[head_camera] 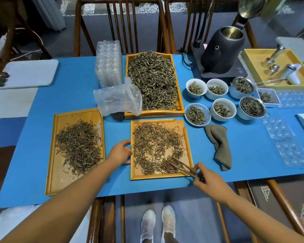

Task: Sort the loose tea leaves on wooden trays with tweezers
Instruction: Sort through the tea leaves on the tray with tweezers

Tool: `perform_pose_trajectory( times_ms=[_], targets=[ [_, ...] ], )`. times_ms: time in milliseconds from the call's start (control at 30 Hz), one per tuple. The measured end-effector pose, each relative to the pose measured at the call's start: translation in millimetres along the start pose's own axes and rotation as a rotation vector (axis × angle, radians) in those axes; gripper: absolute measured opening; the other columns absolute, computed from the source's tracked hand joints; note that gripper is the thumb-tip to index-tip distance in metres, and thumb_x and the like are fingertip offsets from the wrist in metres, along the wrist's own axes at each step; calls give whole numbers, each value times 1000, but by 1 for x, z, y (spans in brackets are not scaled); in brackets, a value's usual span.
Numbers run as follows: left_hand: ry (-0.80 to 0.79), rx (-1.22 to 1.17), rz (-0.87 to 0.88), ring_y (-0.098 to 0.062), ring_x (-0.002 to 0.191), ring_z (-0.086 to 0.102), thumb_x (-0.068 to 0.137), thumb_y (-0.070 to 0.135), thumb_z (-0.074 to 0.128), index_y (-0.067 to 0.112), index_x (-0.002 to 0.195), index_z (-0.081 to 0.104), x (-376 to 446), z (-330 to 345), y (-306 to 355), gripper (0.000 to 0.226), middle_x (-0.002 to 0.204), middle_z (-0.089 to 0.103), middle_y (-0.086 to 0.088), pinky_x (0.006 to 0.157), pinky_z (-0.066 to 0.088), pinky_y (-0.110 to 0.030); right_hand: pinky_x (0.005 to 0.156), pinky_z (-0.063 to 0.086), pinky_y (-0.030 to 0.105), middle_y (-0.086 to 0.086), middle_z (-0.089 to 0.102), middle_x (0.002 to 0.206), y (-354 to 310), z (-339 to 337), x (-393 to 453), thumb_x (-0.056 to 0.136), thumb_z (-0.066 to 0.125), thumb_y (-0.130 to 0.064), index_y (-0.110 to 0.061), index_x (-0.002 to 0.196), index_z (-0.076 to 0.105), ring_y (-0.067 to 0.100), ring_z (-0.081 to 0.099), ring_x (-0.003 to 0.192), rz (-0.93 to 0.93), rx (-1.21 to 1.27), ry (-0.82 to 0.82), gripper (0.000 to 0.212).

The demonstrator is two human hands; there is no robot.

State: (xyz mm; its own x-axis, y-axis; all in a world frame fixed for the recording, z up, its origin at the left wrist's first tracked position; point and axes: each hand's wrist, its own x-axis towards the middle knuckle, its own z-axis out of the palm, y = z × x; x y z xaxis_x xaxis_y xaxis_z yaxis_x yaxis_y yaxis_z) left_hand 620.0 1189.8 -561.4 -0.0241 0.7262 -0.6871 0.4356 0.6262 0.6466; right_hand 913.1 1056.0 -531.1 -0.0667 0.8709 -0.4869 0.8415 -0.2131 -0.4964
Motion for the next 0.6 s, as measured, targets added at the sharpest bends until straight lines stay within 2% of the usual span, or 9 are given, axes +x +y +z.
perform_pose_trajectory(
  times_ms=[67, 233, 367, 600],
  targets=[
    [0, 11, 4, -23, 92, 54, 90, -5, 52, 13, 137, 44, 0, 0, 0, 51, 97, 52, -11, 59, 53, -31, 49, 34, 20, -6, 51, 69, 0, 1, 1, 87, 53, -25, -27, 102, 40, 7, 45, 55, -2, -21, -8, 20],
    [0, 11, -5, -22, 92, 54, 90, -7, 51, 12, 138, 42, 0, 1, 1, 52, 83, 52, -4, 64, 54, -33, 49, 33, 22, -7, 49, 64, 3, 3, 4, 87, 54, -24, -25, 100, 39, 9, 45, 55, 74, 18, 61, 20],
    [4, 11, -7, -19, 83, 53, 90, -7, 51, 12, 139, 41, -1, 1, 2, 54, 79, 50, -2, 57, 52, -28, 49, 34, 22, -6, 51, 65, 2, 2, 4, 87, 54, -26, -29, 99, 37, 9, 46, 55, 61, 15, 53, 21],
    [7, 13, -9, -22, 91, 53, 91, -7, 50, 12, 139, 41, -3, 1, 4, 53, 80, 51, -2, 65, 54, -34, 50, 33, 26, -4, 49, 63, 3, 2, 5, 88, 54, -22, -22, 101, 39, 14, 45, 55, 103, 29, 74, 20]
  ],
)
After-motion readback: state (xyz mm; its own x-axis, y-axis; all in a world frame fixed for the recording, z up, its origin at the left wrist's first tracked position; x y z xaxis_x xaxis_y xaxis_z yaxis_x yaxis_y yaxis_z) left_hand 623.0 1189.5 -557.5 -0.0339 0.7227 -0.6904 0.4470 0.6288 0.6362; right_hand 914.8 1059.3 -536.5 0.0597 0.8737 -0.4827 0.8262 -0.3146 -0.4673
